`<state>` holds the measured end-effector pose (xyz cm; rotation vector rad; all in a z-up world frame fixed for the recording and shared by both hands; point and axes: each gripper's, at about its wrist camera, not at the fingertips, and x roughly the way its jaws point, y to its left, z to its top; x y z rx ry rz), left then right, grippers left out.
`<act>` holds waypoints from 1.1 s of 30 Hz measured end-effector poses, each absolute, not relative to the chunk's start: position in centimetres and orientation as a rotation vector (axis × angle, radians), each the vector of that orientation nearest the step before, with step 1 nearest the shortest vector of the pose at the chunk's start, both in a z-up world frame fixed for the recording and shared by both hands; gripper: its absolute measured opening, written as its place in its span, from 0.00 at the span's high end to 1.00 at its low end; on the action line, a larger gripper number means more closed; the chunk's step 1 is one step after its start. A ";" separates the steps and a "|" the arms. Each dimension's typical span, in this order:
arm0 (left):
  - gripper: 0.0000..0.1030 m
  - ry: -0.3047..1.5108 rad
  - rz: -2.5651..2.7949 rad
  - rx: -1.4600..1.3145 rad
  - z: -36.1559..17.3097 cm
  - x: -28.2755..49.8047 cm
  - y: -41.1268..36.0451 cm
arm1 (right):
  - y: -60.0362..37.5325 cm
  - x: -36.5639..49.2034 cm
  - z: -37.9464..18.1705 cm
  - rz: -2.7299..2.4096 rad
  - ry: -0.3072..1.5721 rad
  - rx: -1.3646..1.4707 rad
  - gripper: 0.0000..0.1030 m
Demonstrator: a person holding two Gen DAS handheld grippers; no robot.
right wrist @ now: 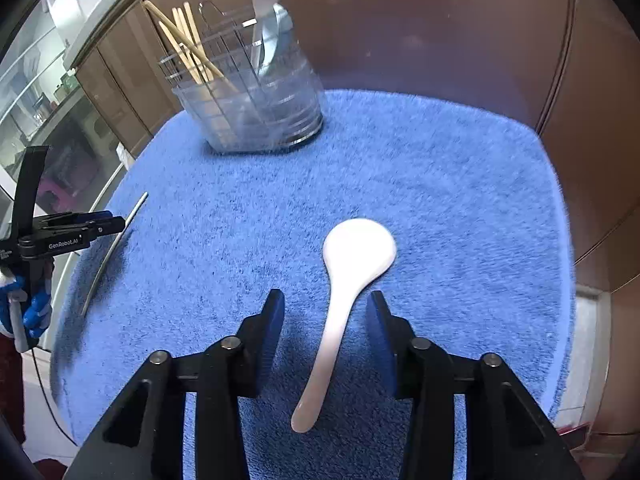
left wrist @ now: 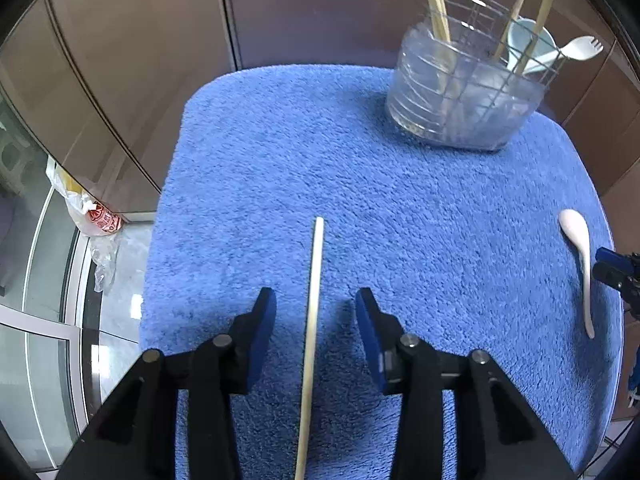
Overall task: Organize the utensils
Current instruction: 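Close the left tool on the last chopstick while the right tool grasps the white spoon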
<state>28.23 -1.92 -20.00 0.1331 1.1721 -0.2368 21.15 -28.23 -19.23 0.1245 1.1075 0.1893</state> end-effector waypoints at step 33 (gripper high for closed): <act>0.86 1.351 -0.285 0.106 -21.8 31.4 -2.3 | -29.1 26.3 -21.9 0.257 1.319 0.145 0.80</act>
